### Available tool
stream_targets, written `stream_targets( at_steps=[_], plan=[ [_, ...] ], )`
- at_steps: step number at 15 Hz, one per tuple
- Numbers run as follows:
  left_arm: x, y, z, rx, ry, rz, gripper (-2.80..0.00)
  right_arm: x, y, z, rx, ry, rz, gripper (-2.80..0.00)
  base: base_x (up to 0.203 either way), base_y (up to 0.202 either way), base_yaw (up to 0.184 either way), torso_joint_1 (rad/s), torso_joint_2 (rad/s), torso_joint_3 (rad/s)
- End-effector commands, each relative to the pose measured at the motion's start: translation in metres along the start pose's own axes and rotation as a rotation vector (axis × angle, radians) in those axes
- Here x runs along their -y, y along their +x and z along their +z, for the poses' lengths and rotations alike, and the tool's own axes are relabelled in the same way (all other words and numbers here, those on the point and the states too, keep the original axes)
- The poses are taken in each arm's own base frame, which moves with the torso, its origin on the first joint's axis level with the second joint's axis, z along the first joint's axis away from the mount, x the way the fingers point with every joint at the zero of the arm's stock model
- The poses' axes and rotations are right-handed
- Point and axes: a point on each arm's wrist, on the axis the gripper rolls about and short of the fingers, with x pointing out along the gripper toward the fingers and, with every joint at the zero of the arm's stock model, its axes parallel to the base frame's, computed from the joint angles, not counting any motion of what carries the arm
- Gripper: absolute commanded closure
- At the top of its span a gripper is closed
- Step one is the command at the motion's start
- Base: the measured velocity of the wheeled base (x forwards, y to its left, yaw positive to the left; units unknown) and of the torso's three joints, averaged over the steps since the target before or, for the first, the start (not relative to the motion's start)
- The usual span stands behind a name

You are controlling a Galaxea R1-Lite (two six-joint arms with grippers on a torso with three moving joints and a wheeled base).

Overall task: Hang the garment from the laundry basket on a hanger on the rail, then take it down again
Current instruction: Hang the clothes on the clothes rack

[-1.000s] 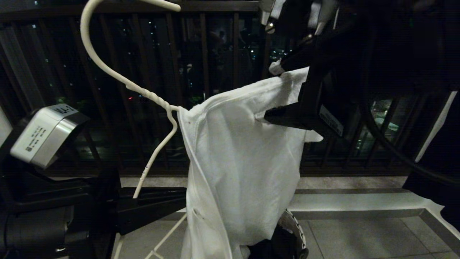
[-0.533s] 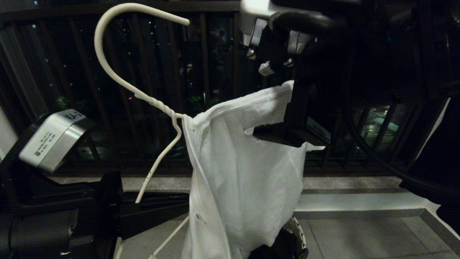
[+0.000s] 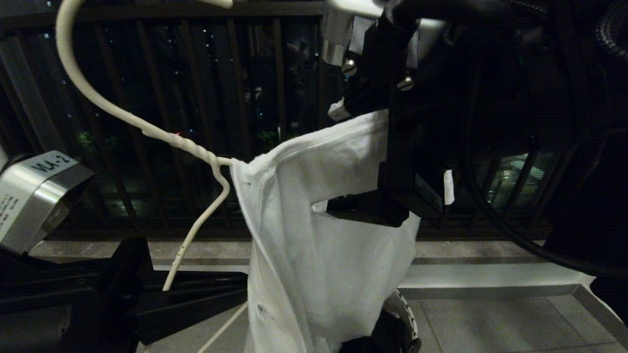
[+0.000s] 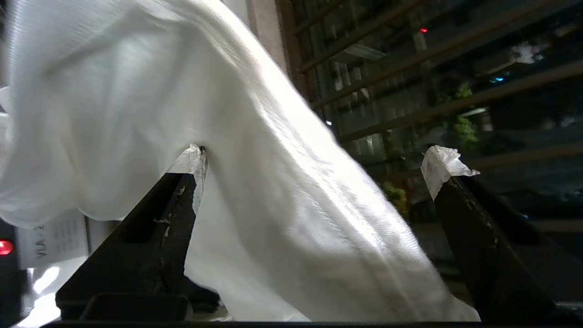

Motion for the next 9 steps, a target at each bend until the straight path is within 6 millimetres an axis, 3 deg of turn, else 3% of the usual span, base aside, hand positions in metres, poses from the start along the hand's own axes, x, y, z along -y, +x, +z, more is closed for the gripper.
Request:
stream_targets(
  at_steps=[1,9],
  plan=[
    [0.0017,-0.0023,0.0012,0.011,0.013,-0.003,0.00,0.0011,0.0002,-0.0018,-0.006,-0.001,0.002,0.00,0.000,0.000,0.000,0.000,0.00,0.000],
    [0.0022,-0.0070,0.0050,0.037,0.054,0.019,0.00,0.0005,-0.0024,-0.0033,0.013,0.003,0.029,0.00,0.000,0.000,0.000,0.000,0.00,0.000]
  ],
)
